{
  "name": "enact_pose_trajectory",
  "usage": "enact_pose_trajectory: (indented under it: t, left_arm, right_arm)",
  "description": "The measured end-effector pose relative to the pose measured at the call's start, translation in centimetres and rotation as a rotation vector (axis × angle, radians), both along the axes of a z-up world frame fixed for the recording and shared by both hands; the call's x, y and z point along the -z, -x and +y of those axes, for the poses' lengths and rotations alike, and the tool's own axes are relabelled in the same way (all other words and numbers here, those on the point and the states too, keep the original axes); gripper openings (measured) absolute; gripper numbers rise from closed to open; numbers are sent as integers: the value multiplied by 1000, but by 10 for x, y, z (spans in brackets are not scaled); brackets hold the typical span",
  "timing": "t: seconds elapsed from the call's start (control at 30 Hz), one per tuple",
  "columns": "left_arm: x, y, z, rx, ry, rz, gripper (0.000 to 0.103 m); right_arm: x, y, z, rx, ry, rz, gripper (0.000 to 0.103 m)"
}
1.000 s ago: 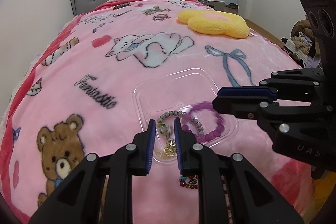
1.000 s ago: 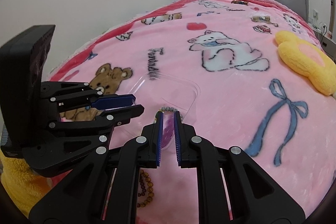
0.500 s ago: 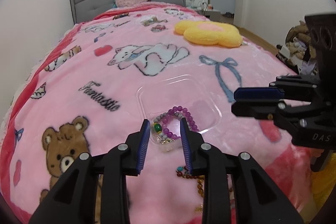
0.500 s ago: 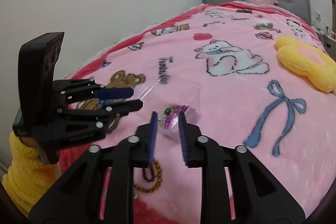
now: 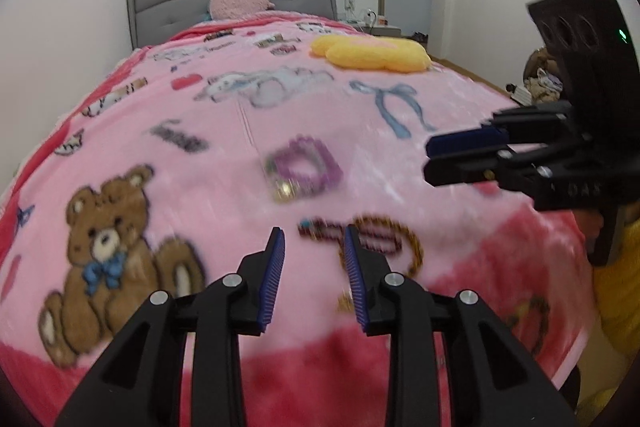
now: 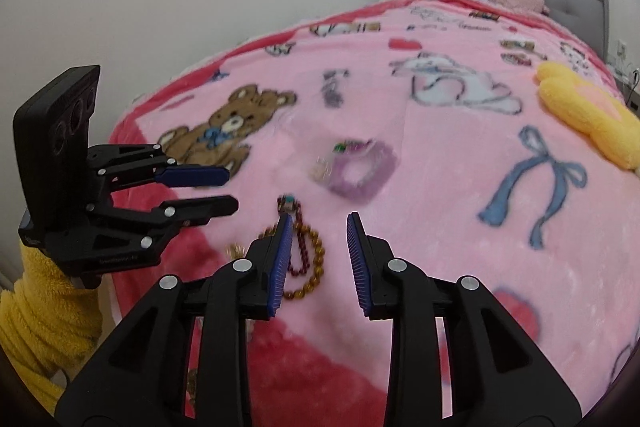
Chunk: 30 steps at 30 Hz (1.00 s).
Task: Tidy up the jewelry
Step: 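Grasp the brown wooden bead bracelet with the right tool while the left tool grasps a gold ring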
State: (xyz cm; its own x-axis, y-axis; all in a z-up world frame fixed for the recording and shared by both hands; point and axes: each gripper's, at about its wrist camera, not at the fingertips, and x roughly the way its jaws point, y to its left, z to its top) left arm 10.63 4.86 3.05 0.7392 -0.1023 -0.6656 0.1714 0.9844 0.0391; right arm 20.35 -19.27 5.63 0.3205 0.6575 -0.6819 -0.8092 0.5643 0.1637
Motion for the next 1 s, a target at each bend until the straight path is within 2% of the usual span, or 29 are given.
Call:
enact_pose_trajectory:
  t: [0.33, 0.63, 0.9, 1.0]
  left_arm:
    - [28, 8, -4, 45, -18, 40, 30]
    - [37, 12, -9, 72, -21, 54, 30]
    - [43, 11, -13, 62, -24, 45, 30]
    - [44, 10, -12, 49, -19, 42, 22]
  right_arm:
    - [36, -1, 18, -5, 85, 39, 28]
    - [46, 0, 25, -7, 130, 30, 27]
    - [48, 2, 24, -9, 126, 30, 10]
    - [48, 3, 23, -13, 118, 29, 9]
